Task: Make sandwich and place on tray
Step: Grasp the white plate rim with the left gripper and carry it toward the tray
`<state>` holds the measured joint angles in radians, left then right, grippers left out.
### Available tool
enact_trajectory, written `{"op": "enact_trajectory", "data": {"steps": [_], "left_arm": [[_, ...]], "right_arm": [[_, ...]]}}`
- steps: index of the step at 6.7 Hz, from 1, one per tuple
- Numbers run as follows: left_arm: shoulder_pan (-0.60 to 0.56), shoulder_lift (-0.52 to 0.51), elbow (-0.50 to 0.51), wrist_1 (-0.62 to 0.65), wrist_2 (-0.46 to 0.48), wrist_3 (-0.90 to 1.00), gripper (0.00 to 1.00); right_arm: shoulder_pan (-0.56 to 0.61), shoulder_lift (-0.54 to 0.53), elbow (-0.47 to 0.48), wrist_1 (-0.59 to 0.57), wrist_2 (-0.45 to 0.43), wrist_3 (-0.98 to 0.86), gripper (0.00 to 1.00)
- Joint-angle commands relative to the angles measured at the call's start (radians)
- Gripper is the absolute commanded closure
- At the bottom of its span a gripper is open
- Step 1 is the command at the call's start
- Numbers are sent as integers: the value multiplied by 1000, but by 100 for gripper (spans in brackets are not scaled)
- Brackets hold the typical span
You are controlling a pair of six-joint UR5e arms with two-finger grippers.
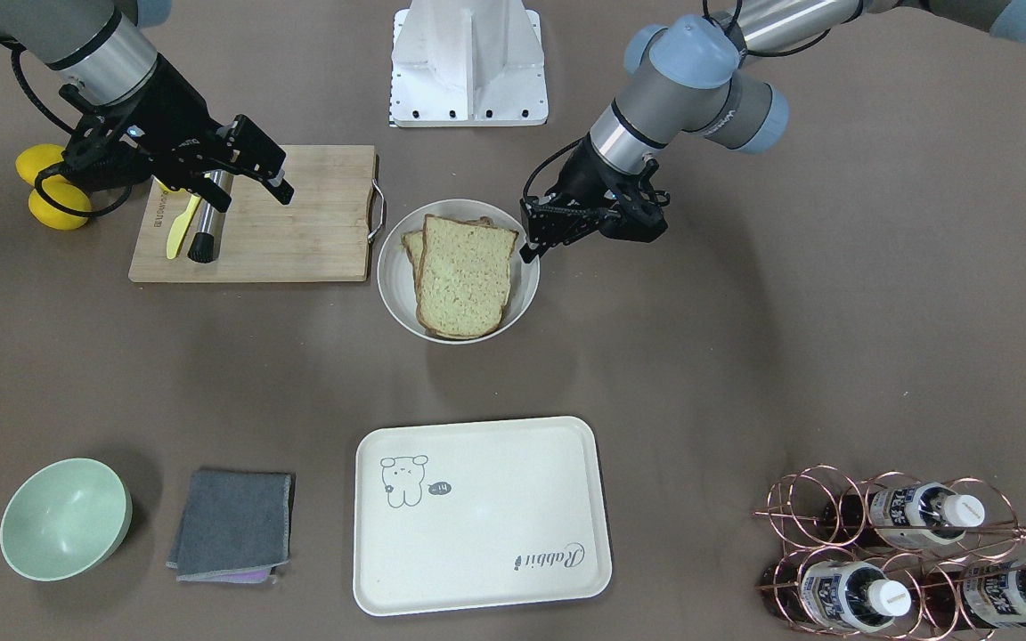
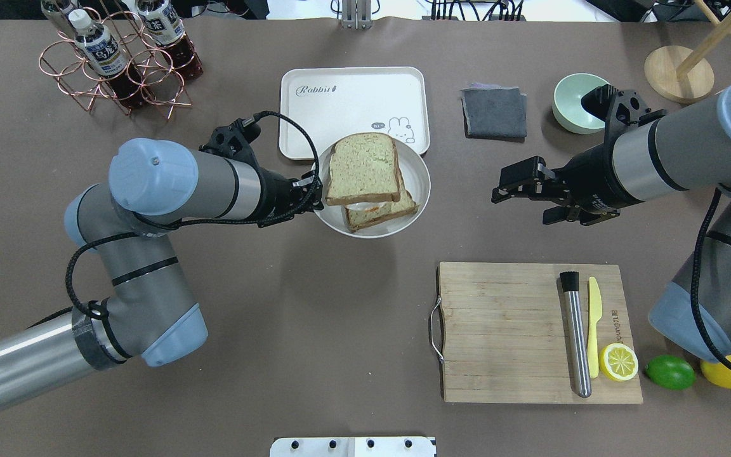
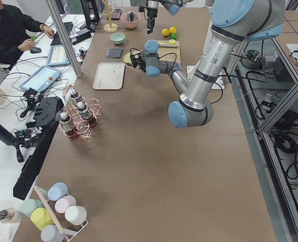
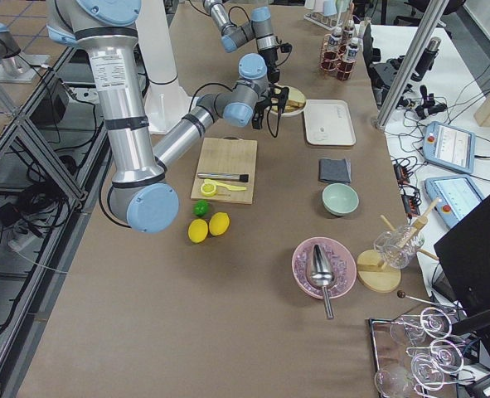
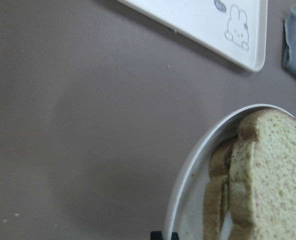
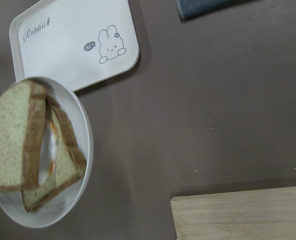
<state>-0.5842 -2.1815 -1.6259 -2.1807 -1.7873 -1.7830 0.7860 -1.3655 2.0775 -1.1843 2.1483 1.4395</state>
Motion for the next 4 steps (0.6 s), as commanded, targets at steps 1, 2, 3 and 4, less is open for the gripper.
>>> {"op": "enact_trajectory", "data": {"steps": [1, 2, 3, 4], "left_arm": [[-40, -142, 211, -29, 97, -44, 100], [-46, -202, 365, -122, 132, -44, 100], [-64, -213, 433, -158, 138, -42, 100], [-83, -250, 493, -160, 138, -41, 100]], "right_arm": [[1, -1, 3, 0, 1, 4, 0], [1, -1, 1, 0, 1, 4, 0], [1, 0, 1, 0, 1, 4, 0], [1, 3, 1, 0, 1, 12, 0]]}}
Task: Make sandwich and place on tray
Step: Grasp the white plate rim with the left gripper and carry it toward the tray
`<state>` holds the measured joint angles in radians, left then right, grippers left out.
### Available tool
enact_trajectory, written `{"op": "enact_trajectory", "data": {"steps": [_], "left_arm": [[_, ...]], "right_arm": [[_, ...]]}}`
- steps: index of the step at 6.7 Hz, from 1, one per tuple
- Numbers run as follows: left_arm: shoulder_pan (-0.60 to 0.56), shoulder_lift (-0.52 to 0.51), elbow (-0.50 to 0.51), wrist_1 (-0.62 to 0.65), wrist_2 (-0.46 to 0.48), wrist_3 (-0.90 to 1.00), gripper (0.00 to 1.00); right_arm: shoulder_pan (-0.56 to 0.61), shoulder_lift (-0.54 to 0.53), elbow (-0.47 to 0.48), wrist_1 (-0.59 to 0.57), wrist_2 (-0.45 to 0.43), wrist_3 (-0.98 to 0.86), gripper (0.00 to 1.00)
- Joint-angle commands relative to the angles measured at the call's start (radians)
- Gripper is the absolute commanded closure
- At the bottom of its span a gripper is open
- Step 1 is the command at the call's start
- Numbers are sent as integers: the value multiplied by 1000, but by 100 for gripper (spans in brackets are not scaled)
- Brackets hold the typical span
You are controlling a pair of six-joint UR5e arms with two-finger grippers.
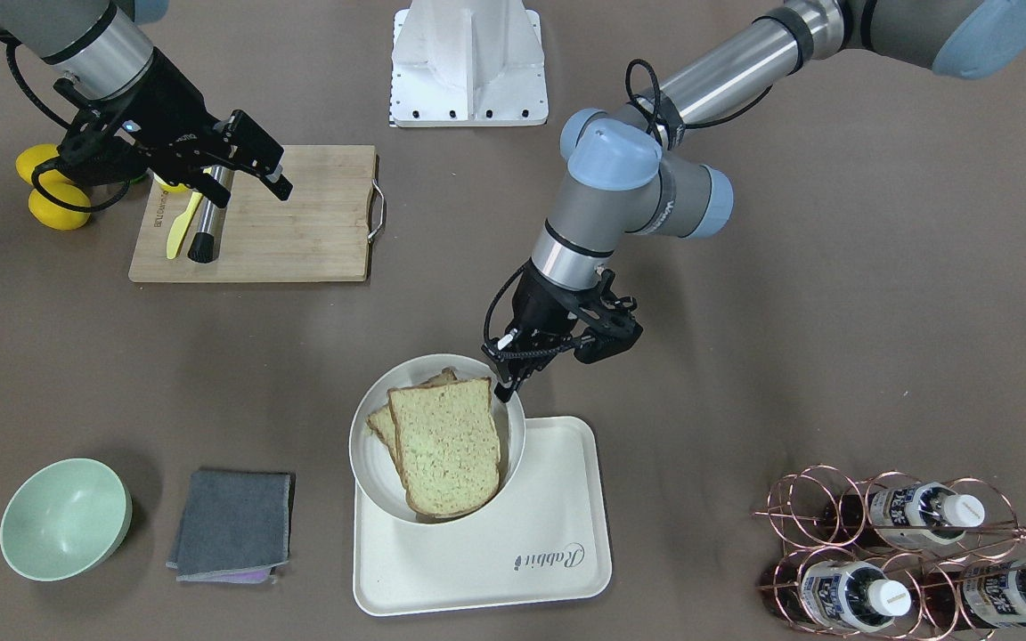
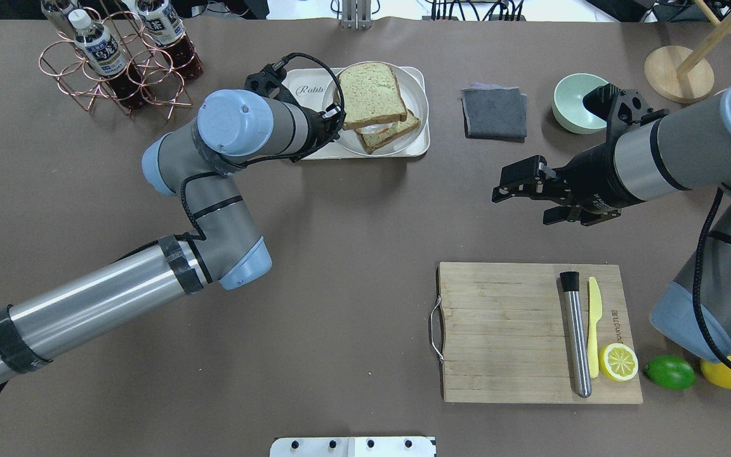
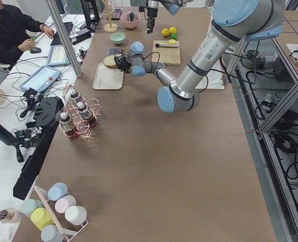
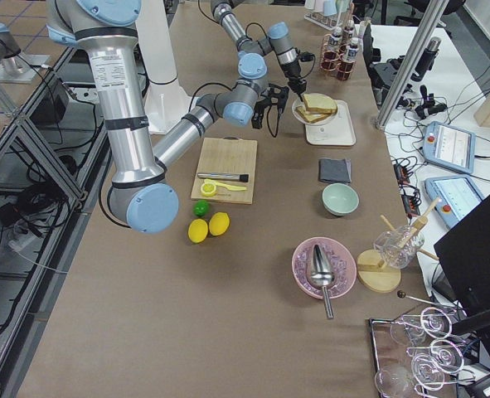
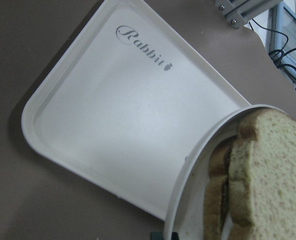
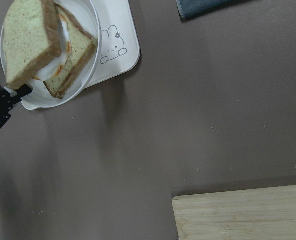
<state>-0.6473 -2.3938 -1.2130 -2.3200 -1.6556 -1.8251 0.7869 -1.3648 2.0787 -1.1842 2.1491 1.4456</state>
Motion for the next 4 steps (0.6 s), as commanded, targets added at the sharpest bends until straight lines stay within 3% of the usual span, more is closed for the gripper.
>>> {"op": "enact_trajectory", "data": {"steps": [1, 4], "left_arm": [[-34, -60, 142, -25, 8, 6, 100], [-66, -71, 214, -44, 8, 20, 100]], "right_arm": [[0, 3, 0, 0, 0, 6, 0], [-2, 13, -3, 0, 0, 6, 0]]}}
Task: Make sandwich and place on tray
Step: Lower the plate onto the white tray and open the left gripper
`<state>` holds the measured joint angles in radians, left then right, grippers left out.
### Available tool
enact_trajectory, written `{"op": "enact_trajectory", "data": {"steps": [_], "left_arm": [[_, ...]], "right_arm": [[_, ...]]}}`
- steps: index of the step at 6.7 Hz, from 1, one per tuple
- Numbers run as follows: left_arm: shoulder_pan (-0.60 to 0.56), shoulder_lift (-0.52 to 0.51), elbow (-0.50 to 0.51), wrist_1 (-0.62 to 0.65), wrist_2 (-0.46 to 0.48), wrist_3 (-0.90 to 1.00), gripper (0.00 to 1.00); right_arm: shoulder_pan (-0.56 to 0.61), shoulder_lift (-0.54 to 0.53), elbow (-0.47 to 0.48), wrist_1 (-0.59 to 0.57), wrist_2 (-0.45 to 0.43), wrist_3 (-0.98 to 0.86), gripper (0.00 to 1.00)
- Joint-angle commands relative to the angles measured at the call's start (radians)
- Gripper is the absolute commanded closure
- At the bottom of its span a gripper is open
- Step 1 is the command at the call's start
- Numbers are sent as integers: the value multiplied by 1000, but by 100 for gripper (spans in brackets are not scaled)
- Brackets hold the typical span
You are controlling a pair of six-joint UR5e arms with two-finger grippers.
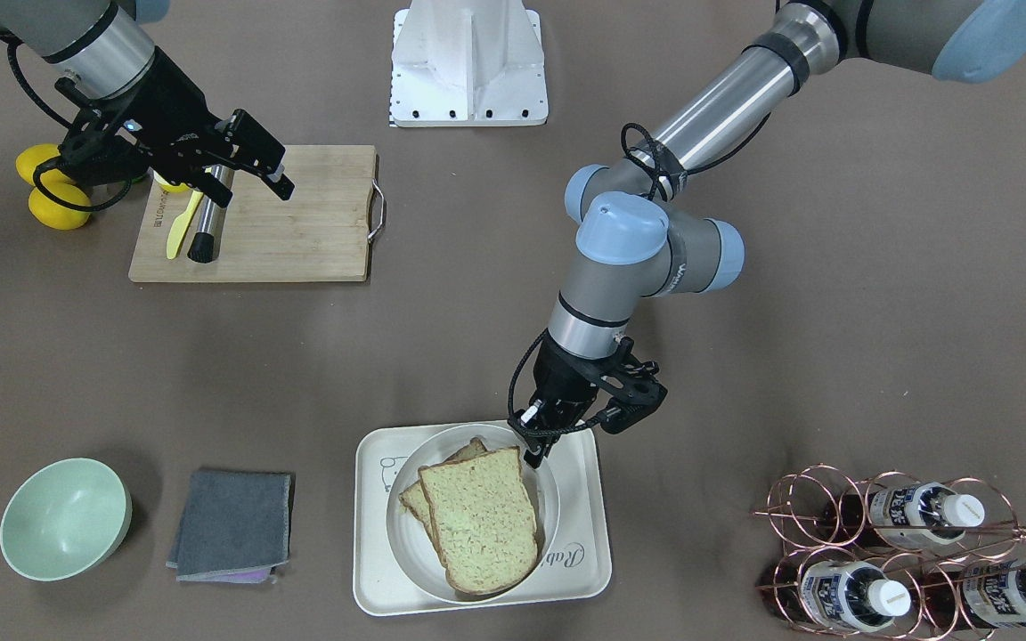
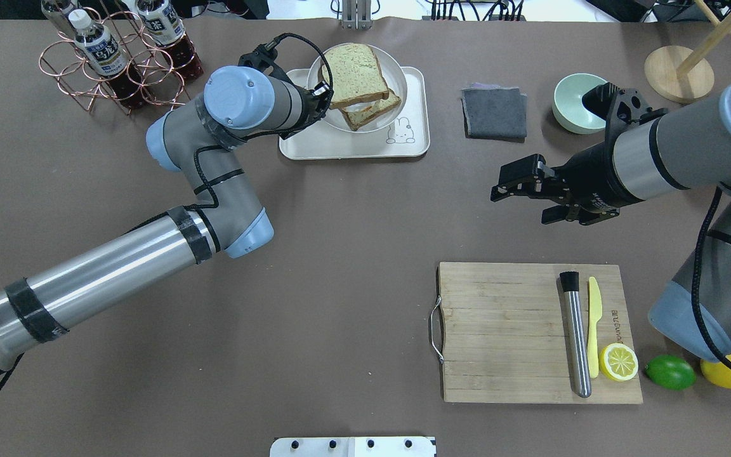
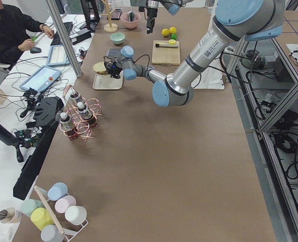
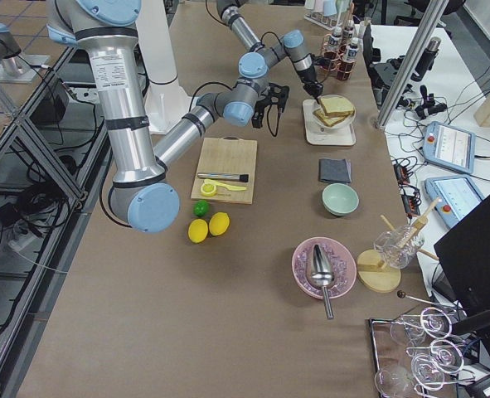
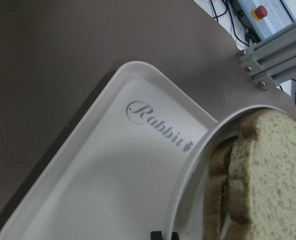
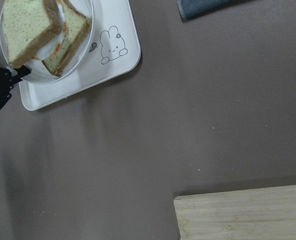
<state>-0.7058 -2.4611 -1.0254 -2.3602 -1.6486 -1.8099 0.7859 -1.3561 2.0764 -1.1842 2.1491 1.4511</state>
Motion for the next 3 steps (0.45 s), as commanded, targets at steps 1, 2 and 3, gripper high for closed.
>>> {"op": "enact_trajectory", "data": {"steps": [1, 2, 3], "left_arm": [[-8, -4, 47, -4, 3, 6, 100], [-3, -4, 50, -4, 1, 21, 100], [2, -4, 48, -4, 1, 27, 100]], "right_arm": [[-2, 6, -4, 0, 0, 0, 0], [-2, 8, -5, 0, 0, 0, 0], [-2, 9, -7, 0, 0, -1, 0]]}}
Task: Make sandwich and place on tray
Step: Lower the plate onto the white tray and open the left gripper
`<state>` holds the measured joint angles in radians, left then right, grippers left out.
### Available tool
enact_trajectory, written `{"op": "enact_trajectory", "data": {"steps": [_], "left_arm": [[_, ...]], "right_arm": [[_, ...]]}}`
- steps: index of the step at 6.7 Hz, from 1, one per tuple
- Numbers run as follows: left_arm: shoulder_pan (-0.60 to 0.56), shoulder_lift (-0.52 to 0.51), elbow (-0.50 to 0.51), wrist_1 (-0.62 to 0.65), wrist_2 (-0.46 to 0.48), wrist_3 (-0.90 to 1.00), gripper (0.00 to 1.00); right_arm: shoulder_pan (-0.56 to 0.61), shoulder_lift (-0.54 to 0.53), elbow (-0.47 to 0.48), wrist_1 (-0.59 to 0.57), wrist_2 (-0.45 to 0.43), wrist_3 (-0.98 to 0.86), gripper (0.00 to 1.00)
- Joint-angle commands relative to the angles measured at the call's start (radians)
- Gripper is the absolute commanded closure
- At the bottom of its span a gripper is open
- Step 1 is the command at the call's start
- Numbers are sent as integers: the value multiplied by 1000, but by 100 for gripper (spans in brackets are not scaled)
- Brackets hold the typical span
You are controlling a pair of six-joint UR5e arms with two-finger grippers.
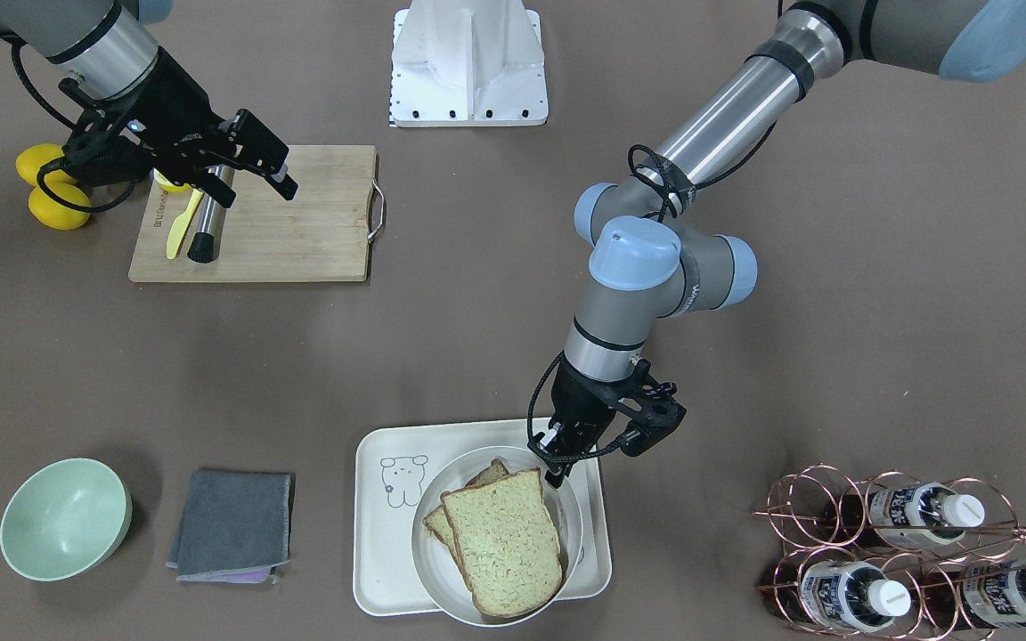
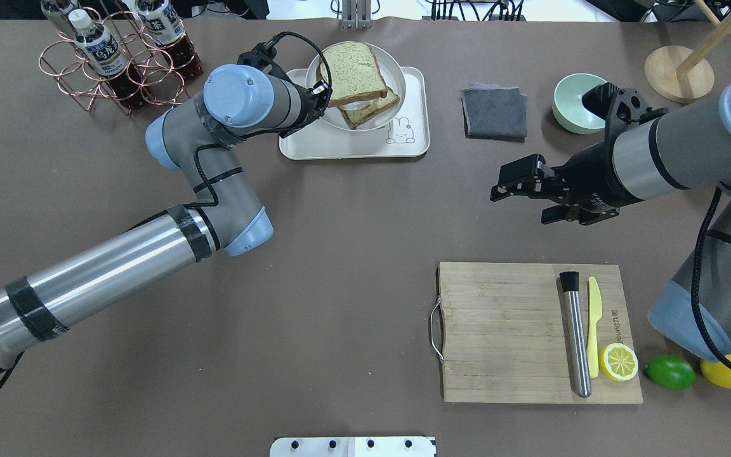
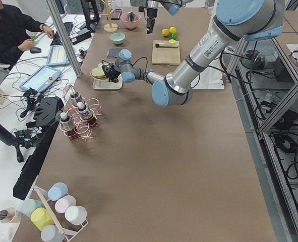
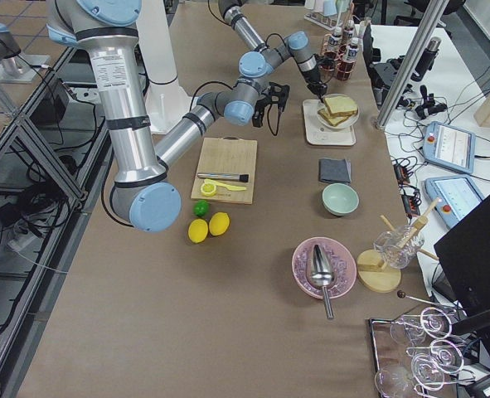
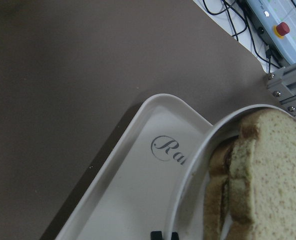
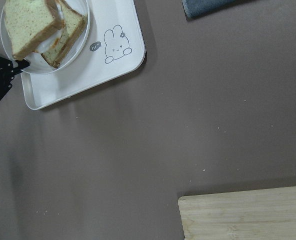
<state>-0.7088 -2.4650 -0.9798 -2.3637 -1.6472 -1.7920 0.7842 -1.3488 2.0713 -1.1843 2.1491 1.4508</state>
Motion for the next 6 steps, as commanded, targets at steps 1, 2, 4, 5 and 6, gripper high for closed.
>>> {"op": "enact_trajectory", "data": {"steps": [1, 2, 4, 5, 6], "left_arm": [[15, 0, -5, 0, 0, 13, 100], [34, 1, -14, 0, -2, 14, 100], [52, 20, -60, 0, 0, 14, 55], [49, 30, -60, -2, 1, 17, 34], [35, 32, -60, -2, 0, 26, 4]], "right_arm": [[0, 2, -3, 0, 0, -3, 0], [0, 2, -5, 0, 0, -3, 0], [0, 2, -5, 0, 0, -1, 0], [0, 2, -3, 0, -2, -1, 0], [0, 2, -3, 0, -2, 0, 0]]}}
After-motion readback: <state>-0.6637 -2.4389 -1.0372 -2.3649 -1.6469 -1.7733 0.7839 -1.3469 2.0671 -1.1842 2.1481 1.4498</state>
